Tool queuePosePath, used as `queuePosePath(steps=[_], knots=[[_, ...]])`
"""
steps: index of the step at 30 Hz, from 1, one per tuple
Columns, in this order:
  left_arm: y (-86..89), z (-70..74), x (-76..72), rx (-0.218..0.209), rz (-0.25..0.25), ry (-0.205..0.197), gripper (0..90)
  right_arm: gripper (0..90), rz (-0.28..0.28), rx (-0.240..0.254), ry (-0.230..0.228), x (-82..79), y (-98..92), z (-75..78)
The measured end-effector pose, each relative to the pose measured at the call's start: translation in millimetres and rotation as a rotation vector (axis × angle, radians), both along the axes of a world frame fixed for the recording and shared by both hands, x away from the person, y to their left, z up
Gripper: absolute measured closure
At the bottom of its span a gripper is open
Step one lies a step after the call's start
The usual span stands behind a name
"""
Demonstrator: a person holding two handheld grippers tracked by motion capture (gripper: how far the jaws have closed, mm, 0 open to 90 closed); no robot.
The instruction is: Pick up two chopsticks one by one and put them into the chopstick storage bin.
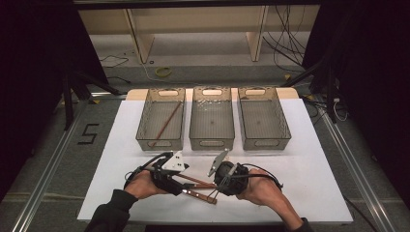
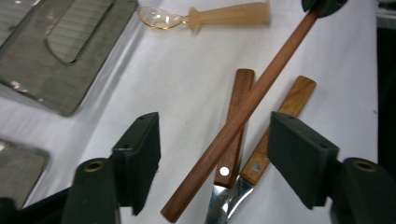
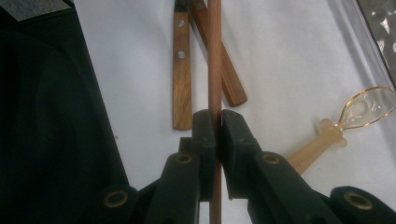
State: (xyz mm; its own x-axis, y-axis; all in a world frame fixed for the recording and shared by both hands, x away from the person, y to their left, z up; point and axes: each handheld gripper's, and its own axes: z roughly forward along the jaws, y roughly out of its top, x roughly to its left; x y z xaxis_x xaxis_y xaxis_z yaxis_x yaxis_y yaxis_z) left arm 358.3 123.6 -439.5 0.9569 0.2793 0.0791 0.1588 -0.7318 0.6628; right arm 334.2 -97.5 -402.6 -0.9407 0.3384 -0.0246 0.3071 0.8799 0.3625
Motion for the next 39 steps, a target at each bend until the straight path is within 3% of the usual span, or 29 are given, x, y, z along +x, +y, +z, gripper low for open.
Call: queuePosePath(steps=[4, 10, 21, 28, 31, 36, 39], knots=[[-4.9, 0.8, -2.4, 0.046, -0.044, -0.004, 42.3, 85.1, 0.023, 0.001, -0.003, -2.2, 1.1, 0.5], [-7.8, -0.1, -4.8, 0.076, -0.091, -0.008, 52.3, 85.1, 0.033, 0.005, -0.002, -4.1, 2.4, 1.0], [-7.6, 0.4, -7.0, 0.088, -0.145, 0.002, 70.1, 85.1, 0.068, 0.004, 0.0, -5.6, 3.1, 0.6], [-7.5, -0.3, -9.8, 0.115, -0.21, 0.004, 76.5, 84.5, 0.096, 0.014, -0.002, -5.0, 1.5, 0.8], [-8.6, -1.4, -12.5, 0.104, -0.249, 0.015, 81.4, 81.2, 0.074, 0.014, -0.026, -3.0, -1.0, 3.4], [-5.7, -3.1, -10.3, 0.12, -0.221, 0.014, 82.7, 63.7, 0.015, 0.05, -0.057, 1.4, -10.1, 13.7], [-4.1, -1.0, -7.9, 0.131, -0.18, 0.014, 82.8, 57.3, -0.037, 0.114, -0.074, 4.2, -16.2, 21.8]])
